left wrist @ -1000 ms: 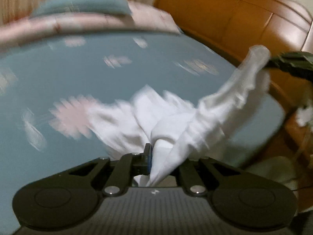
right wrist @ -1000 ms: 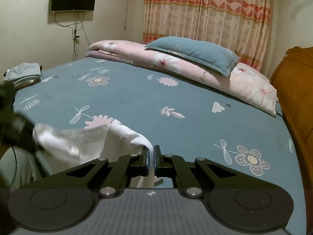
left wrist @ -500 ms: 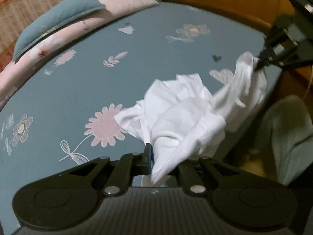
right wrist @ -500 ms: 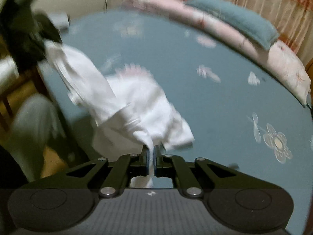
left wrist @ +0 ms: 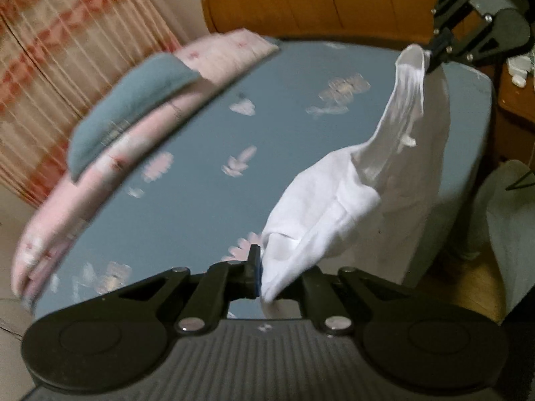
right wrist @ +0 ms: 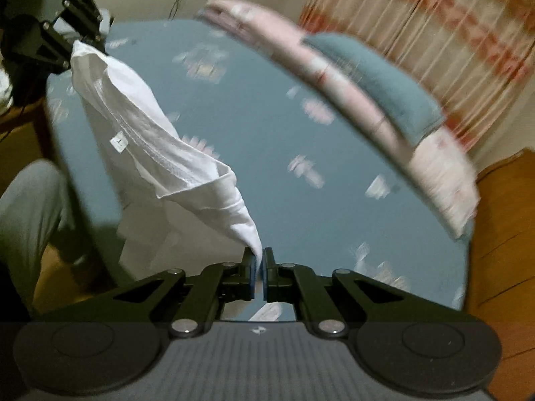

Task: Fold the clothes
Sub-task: 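Lift the shirt with both tools and spread it apart between them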

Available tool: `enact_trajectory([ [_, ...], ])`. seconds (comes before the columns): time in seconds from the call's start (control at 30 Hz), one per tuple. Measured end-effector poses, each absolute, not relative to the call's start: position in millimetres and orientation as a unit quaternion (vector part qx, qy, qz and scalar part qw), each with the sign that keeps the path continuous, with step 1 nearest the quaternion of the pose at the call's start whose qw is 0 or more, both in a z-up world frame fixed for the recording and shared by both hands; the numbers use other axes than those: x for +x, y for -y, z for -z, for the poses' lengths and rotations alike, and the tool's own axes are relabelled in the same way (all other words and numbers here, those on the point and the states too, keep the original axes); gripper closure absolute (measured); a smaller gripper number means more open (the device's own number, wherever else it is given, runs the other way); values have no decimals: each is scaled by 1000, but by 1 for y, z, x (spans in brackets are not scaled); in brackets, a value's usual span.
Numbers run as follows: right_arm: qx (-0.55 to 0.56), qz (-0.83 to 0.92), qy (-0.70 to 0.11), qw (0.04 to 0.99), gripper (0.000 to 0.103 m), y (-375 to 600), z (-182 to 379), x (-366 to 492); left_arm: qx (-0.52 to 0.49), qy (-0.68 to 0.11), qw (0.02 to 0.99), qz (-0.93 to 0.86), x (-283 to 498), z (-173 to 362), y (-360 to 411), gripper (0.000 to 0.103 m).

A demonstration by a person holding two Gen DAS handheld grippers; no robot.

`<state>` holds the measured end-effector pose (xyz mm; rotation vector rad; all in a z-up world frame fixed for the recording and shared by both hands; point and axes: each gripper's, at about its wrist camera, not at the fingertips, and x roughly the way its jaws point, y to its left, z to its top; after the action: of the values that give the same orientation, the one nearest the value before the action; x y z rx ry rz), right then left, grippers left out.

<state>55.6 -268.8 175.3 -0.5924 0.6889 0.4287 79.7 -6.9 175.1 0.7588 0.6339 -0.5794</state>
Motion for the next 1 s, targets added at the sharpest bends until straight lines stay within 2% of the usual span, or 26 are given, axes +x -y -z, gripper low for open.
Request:
enact_trajectory([
  [0.1, -291, -183, -291, 893, 99, 268, -205, 54, 369, -256, 855, 260, 72, -205, 1, 101],
  [0.2, -280, -156, -247, 915, 99, 269, -229, 56, 337, -212, 882, 252, 74, -238, -8, 101],
  [0.27, -250, -173, -243, 921, 99, 275, -233, 64, 314, -209, 886, 269, 85, -240, -6, 101],
  [0.37, -238, -192, -270, 913, 99, 269, -209, 90, 298, -243, 878, 285, 115, -211, 4, 101],
  [0.53, -214, -207, -349, 889, 99, 260, -139, 145, 273, -336, 846, 311, 173, -123, 18, 101],
  [0.63, -201, -213, -390, 873, 99, 256, -101, 170, 266, -367, 832, 318, 197, -89, 18, 101],
  [1.0, -186, -174, -427, 867, 99, 270, -37, 243, 253, -386, 844, 272, 278, -37, 25, 101],
])
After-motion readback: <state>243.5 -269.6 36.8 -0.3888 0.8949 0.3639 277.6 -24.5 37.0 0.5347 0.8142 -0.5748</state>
